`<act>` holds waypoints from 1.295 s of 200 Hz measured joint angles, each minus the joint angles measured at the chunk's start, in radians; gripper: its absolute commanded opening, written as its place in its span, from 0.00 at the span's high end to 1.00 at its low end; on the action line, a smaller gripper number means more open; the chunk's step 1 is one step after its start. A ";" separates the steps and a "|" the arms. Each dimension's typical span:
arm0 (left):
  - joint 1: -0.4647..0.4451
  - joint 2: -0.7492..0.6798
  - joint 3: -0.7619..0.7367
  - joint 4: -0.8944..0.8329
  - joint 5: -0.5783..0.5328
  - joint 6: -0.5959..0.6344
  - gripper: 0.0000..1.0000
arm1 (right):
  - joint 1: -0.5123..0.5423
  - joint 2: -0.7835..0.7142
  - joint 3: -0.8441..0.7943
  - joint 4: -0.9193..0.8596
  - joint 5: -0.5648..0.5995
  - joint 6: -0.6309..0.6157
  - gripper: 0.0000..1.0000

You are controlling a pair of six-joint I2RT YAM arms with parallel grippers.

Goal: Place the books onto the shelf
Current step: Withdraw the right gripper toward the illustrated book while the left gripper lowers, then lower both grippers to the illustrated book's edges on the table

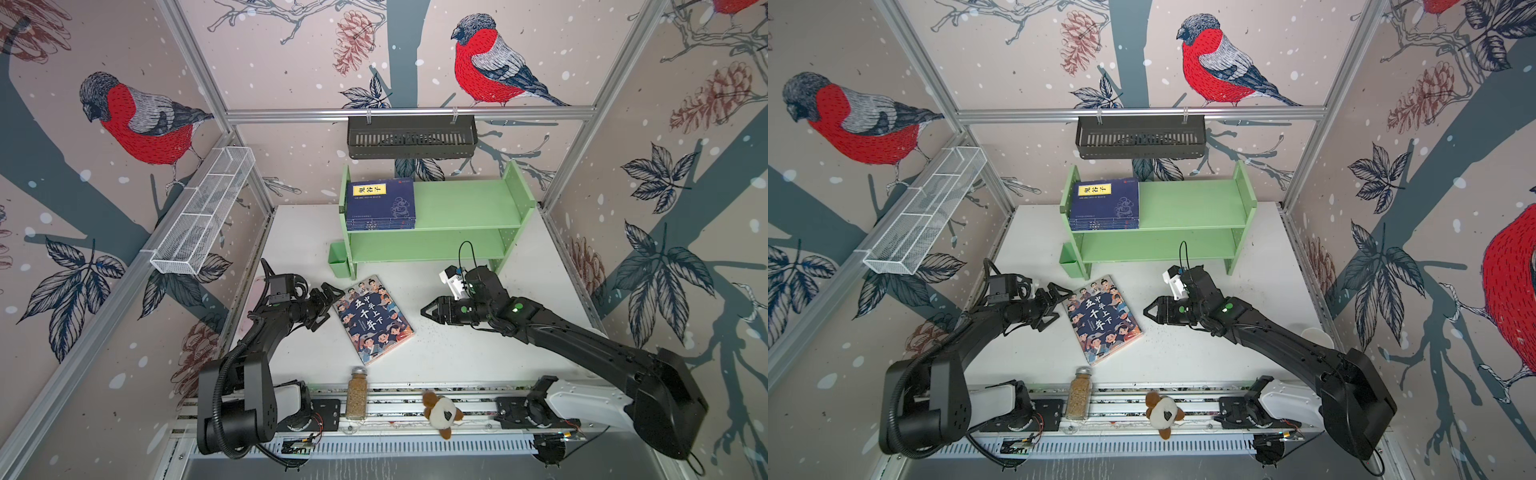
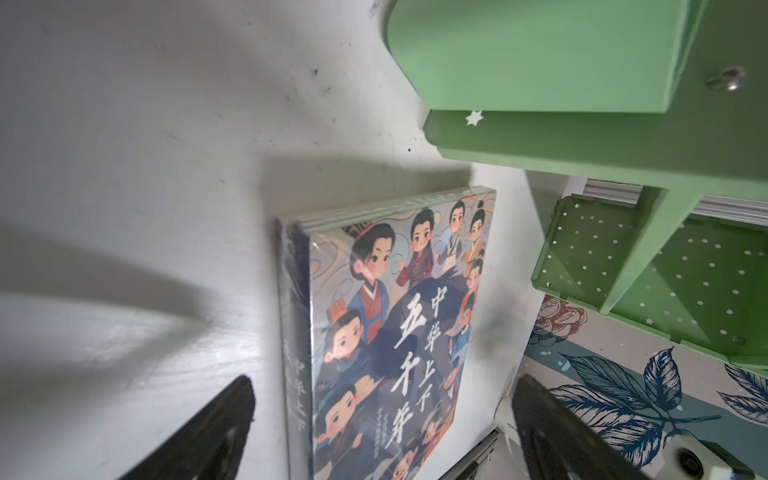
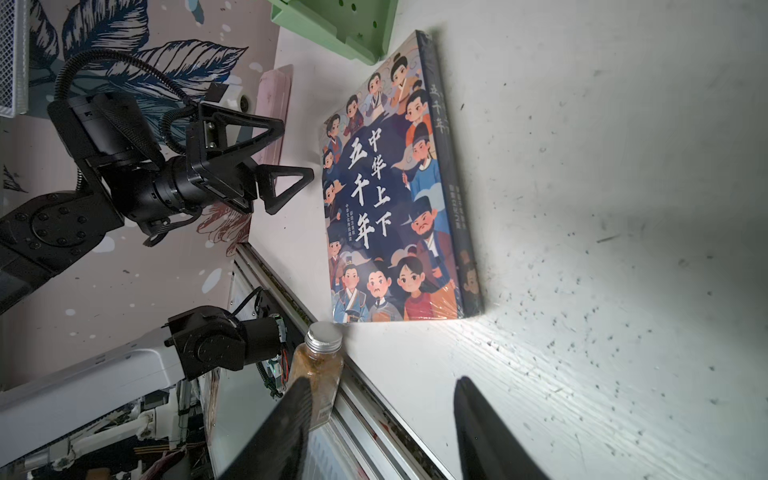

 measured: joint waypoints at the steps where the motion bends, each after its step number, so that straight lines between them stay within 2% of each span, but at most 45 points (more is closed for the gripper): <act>1: 0.000 0.002 0.000 0.001 0.000 0.000 0.03 | 0.000 0.000 -0.001 0.001 0.000 0.000 0.41; 62: 0.000 0.024 -0.019 0.029 -0.021 0.035 0.03 | 0.000 0.010 -0.076 0.103 -0.006 0.130 0.35; 134: 0.000 0.034 0.039 0.027 -0.072 0.107 0.03 | 0.025 0.019 -0.139 0.180 -0.086 0.231 0.31; 199: -0.002 0.050 0.076 0.042 -0.098 0.201 0.03 | 0.081 0.183 -0.146 0.250 -0.113 0.281 0.31; 259: -0.010 0.037 0.068 0.154 -0.102 0.290 0.03 | 0.113 0.304 -0.130 0.340 -0.112 0.315 0.31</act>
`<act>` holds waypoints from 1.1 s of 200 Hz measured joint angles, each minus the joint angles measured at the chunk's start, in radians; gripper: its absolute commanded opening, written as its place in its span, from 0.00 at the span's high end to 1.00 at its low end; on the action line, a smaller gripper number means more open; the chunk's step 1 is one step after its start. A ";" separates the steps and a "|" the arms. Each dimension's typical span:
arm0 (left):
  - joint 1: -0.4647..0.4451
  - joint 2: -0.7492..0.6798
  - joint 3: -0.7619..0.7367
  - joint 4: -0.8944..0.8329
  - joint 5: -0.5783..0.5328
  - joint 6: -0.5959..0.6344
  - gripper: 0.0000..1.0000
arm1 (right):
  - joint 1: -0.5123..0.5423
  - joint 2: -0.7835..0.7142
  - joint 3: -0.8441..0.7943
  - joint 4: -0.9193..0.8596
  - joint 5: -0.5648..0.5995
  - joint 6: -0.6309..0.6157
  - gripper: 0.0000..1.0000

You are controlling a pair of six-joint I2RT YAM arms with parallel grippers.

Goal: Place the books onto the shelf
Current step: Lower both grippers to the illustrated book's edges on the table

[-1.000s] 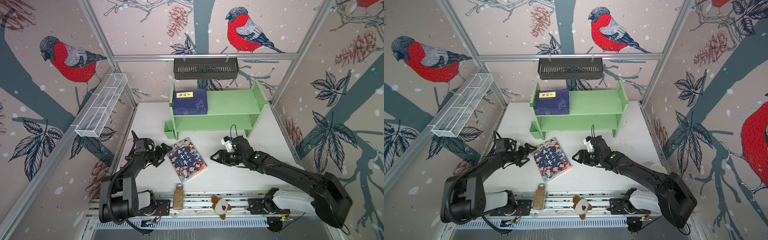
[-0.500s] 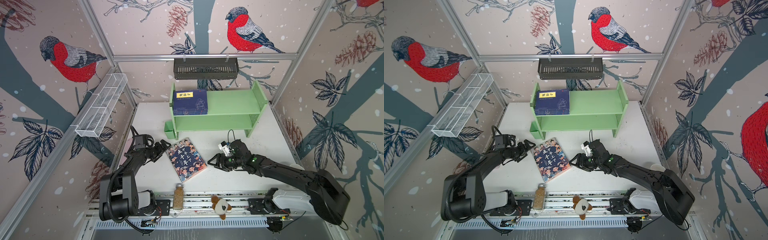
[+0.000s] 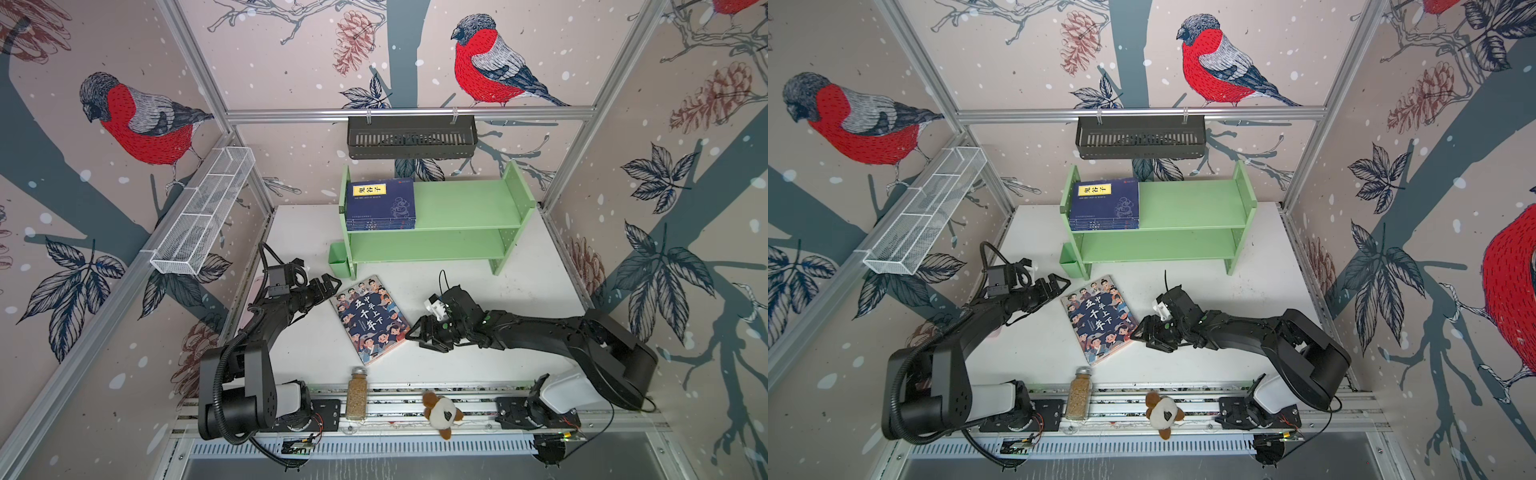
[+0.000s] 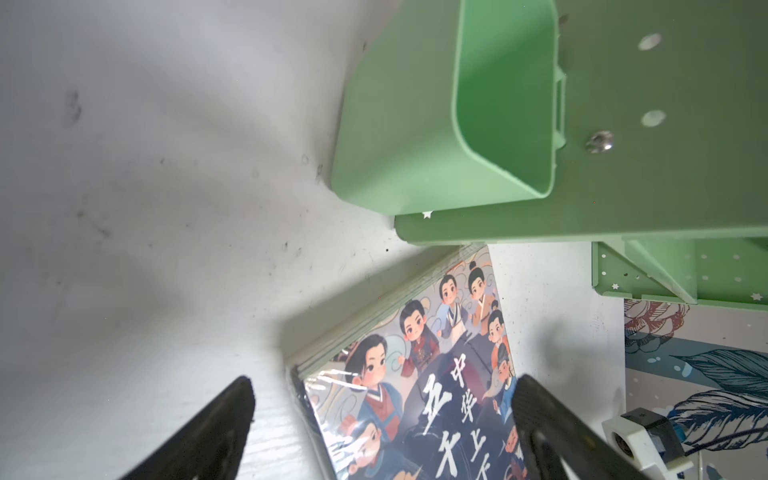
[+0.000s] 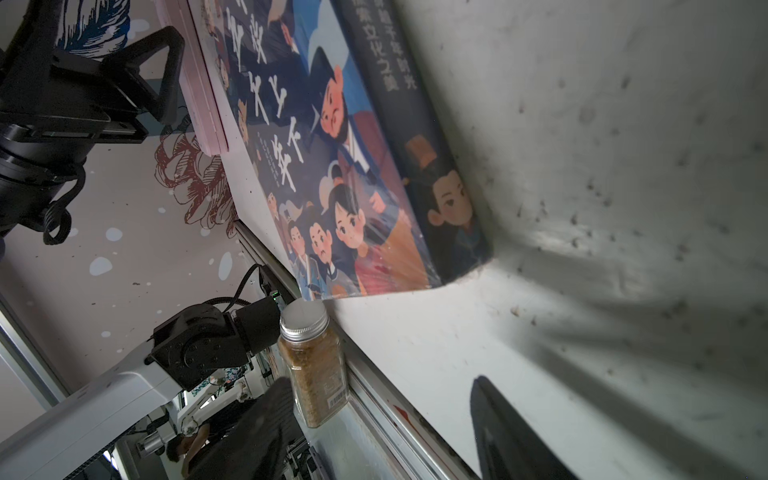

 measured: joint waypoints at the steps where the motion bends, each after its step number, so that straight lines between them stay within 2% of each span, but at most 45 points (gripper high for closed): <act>1: 0.000 -0.001 0.000 0.002 0.000 0.000 0.03 | 0.000 0.002 0.000 0.003 0.000 0.002 0.31; 94: -0.056 0.040 -0.025 0.135 -0.002 0.051 0.03 | 0.006 0.099 0.000 0.149 0.006 0.071 0.32; 220: -0.095 0.071 -0.045 0.144 0.035 0.051 0.04 | -0.014 0.156 0.013 0.215 0.016 0.096 0.33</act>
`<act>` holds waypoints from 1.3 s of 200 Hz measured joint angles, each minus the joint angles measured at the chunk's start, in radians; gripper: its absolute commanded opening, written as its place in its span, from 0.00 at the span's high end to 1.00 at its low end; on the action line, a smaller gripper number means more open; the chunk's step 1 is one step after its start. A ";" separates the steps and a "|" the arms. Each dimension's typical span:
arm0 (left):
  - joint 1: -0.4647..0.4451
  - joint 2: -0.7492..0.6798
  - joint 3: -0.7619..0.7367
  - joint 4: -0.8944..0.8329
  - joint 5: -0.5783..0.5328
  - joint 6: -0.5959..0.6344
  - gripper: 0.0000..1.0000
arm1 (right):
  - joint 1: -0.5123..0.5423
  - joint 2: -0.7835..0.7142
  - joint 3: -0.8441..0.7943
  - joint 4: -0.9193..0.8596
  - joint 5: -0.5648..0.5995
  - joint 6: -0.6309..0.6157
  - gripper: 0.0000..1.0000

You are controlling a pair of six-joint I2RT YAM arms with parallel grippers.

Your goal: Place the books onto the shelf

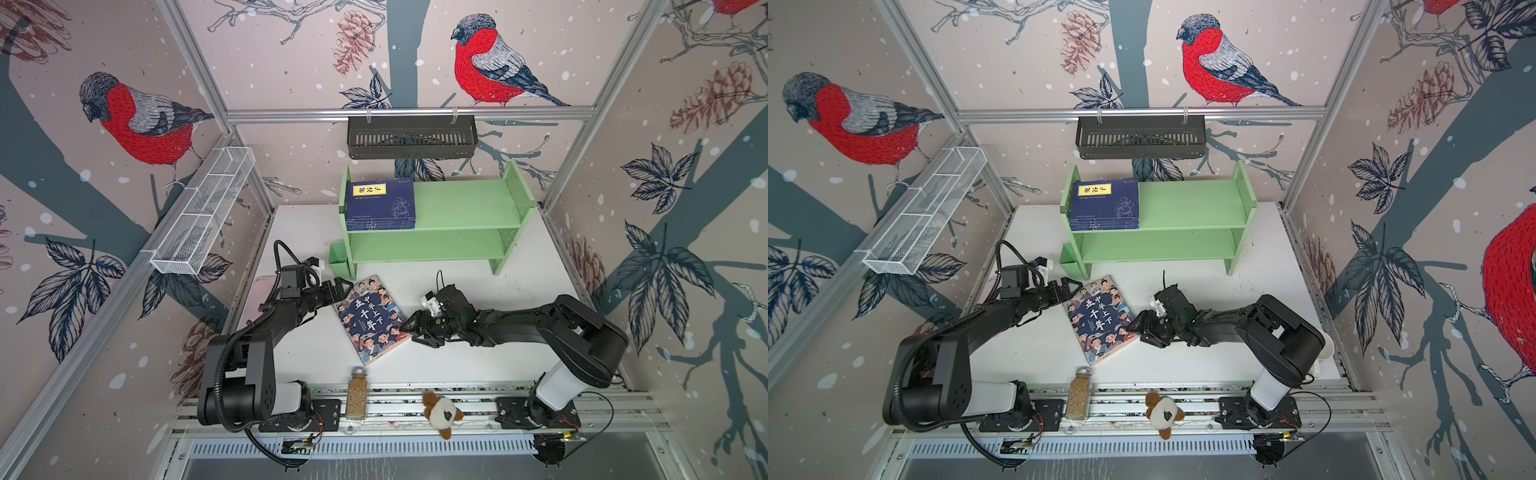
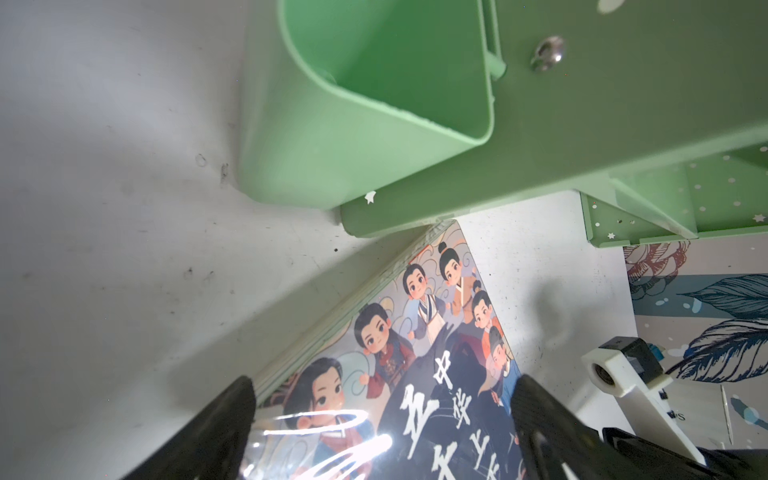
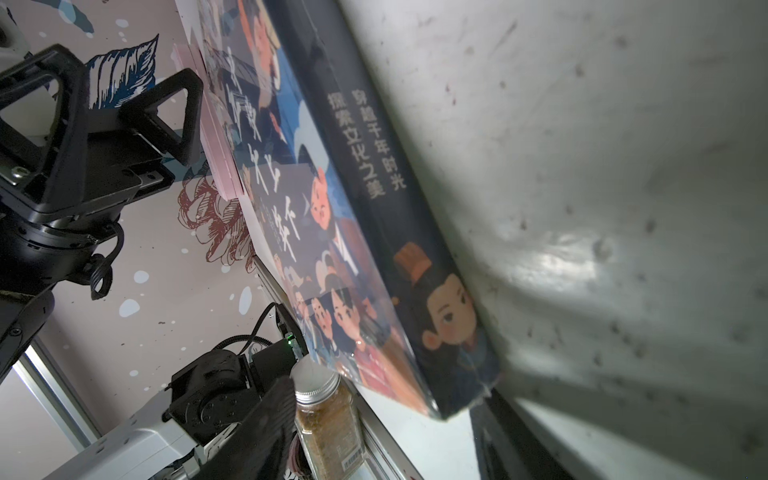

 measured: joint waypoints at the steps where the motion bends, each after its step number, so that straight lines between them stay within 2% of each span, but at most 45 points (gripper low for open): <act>1: 0.000 0.000 0.000 0.000 0.000 0.000 0.04 | 0.000 0.000 0.000 0.000 0.000 0.000 0.33; 177: -0.016 0.006 -0.011 0.006 0.022 0.008 0.04 | -0.074 0.047 0.054 0.034 -0.013 -0.012 0.35; 219: -0.018 -0.089 -0.001 -0.008 0.018 0.019 0.04 | -0.083 0.018 0.066 -0.027 -0.001 -0.059 0.35; 260: -0.018 -0.098 0.013 -0.032 -0.066 0.055 0.04 | -0.082 -0.038 0.050 -0.085 0.017 -0.101 0.35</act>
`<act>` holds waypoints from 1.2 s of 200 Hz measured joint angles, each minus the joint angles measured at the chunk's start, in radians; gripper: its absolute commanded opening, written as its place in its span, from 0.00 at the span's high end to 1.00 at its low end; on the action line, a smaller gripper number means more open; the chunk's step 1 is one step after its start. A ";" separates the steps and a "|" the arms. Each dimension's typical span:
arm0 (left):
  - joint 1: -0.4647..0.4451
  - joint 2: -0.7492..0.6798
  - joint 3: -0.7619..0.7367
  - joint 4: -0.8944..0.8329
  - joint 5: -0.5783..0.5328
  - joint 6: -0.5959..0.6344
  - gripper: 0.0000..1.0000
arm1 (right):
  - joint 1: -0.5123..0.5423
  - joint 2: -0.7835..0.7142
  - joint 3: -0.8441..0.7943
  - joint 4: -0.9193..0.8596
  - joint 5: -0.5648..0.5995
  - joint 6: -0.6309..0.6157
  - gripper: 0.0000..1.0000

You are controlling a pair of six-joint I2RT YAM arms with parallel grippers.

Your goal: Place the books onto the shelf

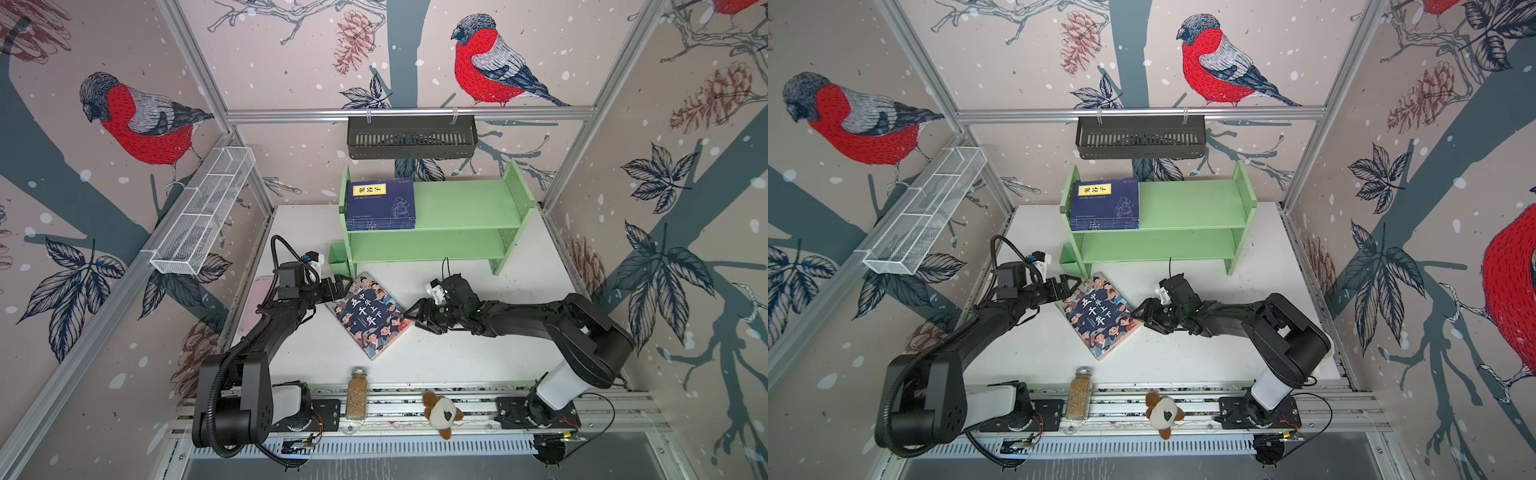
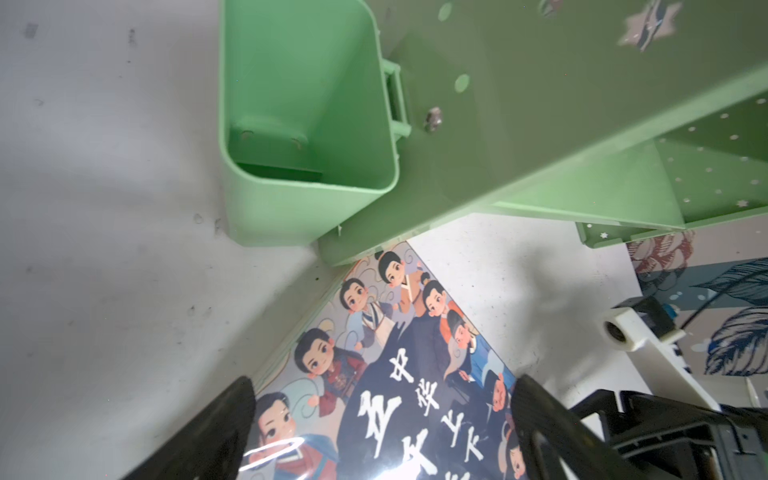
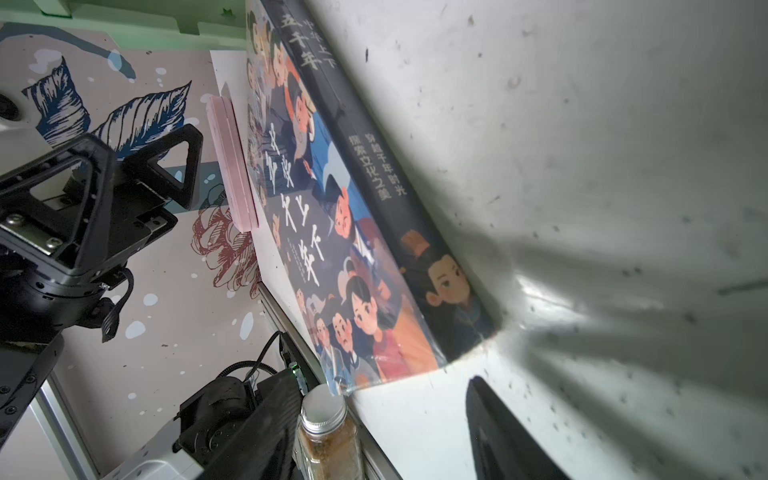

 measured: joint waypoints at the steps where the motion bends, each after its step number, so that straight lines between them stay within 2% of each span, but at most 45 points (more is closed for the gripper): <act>1: 0.000 0.001 0.000 0.000 -0.001 0.000 0.04 | 0.000 -0.001 0.000 -0.001 0.000 0.000 0.35; 55: 0.000 0.060 0.000 -0.003 -0.052 0.006 0.04 | 0.040 -0.051 -0.015 -0.018 -0.005 -0.003 0.34; 134: 0.000 0.117 0.003 -0.003 -0.095 0.038 0.04 | 0.073 -0.027 -0.052 0.035 -0.005 0.028 0.34; 240: -0.003 0.114 -0.029 0.029 0.037 0.001 0.05 | 0.063 0.023 -0.053 0.116 0.004 0.064 0.34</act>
